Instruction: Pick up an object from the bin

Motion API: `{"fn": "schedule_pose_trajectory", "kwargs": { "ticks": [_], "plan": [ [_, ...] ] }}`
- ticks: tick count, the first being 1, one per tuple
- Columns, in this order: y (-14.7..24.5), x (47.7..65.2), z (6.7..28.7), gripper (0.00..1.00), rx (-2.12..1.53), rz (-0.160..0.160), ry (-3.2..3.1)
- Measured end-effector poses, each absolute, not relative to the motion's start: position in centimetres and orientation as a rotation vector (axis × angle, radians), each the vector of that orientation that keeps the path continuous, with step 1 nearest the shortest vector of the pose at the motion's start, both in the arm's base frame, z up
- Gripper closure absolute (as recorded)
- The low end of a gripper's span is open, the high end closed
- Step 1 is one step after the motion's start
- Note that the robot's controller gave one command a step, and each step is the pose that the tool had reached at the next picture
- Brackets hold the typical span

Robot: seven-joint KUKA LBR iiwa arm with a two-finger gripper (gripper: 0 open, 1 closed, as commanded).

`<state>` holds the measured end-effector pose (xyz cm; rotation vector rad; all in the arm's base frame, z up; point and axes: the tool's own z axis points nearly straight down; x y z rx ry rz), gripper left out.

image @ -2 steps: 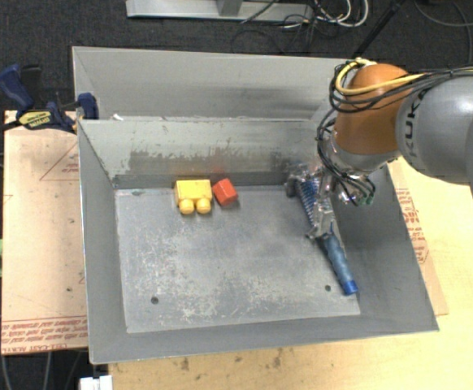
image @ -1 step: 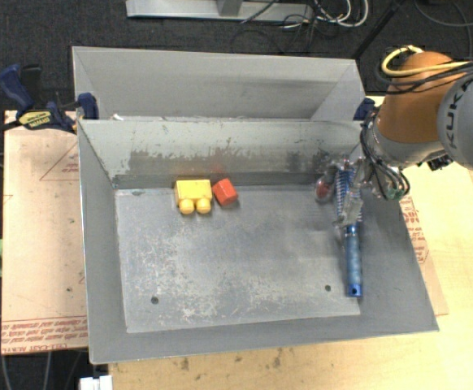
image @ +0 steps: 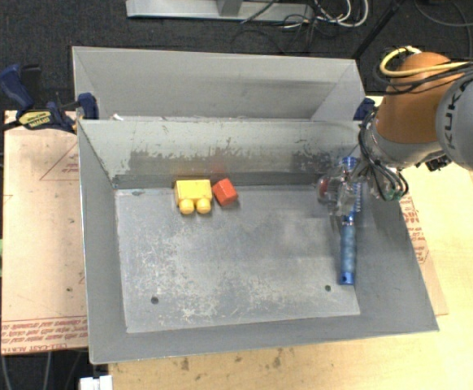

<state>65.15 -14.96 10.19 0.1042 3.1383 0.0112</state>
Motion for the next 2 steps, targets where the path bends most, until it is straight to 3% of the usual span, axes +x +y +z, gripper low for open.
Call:
{"fn": "schedule_pose_trajectory", "kwargs": {
  "ticks": [1,2],
  "plan": [
    [-15.0,65.2,10.2,0.0,0.105,0.01,3.138],
    [-10.9,65.5,9.2,0.0,0.192,0.004,3.133]
  ]
}}
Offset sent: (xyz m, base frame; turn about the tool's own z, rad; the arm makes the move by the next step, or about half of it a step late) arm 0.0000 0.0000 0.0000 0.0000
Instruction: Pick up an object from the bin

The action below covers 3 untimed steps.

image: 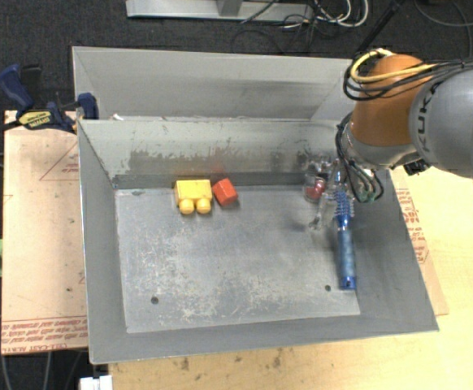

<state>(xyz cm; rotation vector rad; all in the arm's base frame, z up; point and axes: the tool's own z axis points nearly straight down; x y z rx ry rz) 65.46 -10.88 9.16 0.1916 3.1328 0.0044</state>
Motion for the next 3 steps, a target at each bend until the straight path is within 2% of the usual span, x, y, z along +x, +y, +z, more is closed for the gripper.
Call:
{"fn": "schedule_pose_trajectory", "kwargs": {
  "ticks": [1,2,3],
  "plan": [
    [-14.9,62.2,10.5,0.0,-0.304,0.0,3.124],
    [-14.7,61.1,7.1,0.0,-0.903,0.015,3.003],
    [-14.9,61.1,7.1,1.0,-0.908,0.011,3.002]
  ]
}}
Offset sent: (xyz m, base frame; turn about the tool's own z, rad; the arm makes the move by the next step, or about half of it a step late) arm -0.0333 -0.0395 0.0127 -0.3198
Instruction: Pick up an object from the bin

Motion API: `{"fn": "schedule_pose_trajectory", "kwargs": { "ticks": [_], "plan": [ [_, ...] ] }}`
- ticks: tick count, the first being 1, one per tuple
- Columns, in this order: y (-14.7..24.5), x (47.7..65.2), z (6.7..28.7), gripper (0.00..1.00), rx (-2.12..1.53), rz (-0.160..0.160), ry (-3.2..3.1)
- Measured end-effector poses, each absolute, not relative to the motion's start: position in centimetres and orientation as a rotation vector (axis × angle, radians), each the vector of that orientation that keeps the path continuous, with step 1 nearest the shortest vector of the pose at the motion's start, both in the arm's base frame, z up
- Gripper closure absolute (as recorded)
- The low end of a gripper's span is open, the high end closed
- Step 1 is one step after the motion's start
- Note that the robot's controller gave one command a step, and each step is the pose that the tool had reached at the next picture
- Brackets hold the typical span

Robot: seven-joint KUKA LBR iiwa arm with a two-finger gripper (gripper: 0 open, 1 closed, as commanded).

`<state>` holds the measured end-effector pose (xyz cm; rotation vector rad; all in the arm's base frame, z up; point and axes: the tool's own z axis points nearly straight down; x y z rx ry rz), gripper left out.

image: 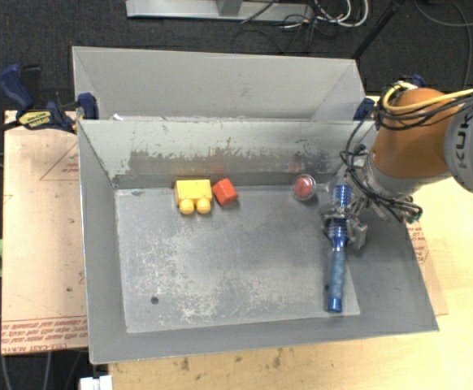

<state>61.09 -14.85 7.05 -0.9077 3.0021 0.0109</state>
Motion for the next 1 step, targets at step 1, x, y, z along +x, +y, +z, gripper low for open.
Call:
{"fn": "schedule_pose_trajectory", "kwargs": {
  "ticks": [1],
  "plan": [
    [-13.33,60.14,29.59,1.0,-0.77,-0.007,3.034]
  ]
}}
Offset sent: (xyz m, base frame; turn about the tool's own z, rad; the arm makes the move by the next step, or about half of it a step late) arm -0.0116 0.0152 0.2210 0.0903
